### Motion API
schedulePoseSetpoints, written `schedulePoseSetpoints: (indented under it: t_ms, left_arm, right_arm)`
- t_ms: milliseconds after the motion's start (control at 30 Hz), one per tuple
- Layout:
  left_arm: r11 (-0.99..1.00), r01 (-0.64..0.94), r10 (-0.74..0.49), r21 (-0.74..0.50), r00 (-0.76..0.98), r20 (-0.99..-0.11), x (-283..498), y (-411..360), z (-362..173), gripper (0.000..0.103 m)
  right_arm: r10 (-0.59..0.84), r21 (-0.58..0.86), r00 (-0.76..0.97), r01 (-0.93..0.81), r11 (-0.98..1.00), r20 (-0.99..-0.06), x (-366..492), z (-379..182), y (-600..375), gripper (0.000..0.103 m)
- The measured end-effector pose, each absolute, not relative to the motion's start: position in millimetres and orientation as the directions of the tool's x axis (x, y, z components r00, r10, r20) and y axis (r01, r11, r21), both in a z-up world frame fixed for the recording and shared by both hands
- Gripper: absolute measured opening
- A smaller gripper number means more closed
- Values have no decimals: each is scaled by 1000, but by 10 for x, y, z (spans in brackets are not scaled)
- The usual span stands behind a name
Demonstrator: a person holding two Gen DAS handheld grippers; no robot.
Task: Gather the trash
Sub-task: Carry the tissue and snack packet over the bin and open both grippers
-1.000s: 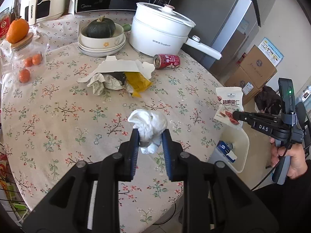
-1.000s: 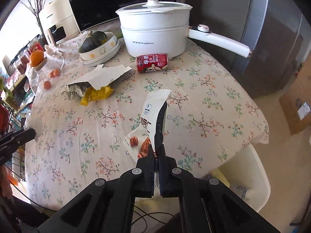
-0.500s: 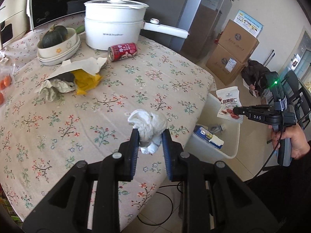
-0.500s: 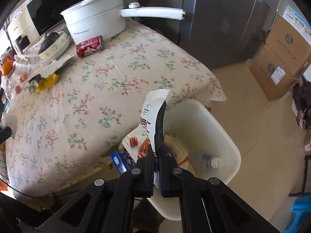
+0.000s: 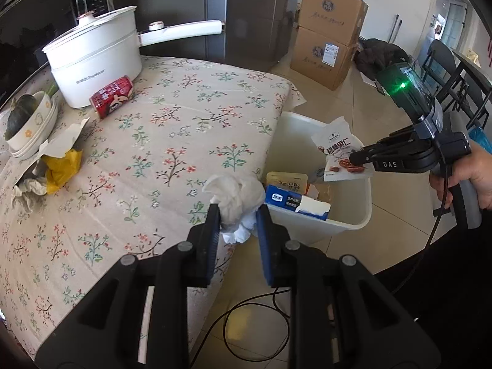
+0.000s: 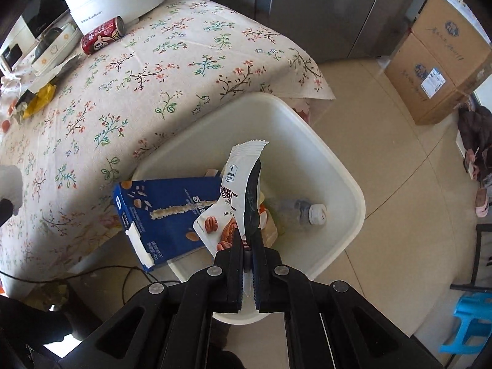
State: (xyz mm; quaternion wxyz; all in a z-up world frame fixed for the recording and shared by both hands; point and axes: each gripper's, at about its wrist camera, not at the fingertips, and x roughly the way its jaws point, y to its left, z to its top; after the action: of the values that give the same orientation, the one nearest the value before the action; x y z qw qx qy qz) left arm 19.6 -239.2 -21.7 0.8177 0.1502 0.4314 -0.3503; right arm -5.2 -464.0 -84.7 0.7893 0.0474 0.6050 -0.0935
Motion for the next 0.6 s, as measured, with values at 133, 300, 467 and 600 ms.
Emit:
schedulePoseSetpoints:
  t_ms: [133,300,467,600]
  left_arm:
    - [692,718,-455,-71,357,-816,219,-2626,-253,26]
    - [658,745,-487,-107,313,-815,216,-2906,-310,26]
    - [625,770,-509,-131,275,-816,236,-3206,-414,26]
    - [606,781,-517,-150,244,-821,258,-3436,-515,26]
  right_arm:
    - [-66,-4,238,253,967,-969,-119,-874,-4772,47]
    - [-61,35,293,310,950,-954,-288,-772,-4947,57]
    - [-47,67,314,342,937,-948,-405,-735,-5091,59]
    - [-46,78,317,368,927,-947,-445,-719,-5172,60]
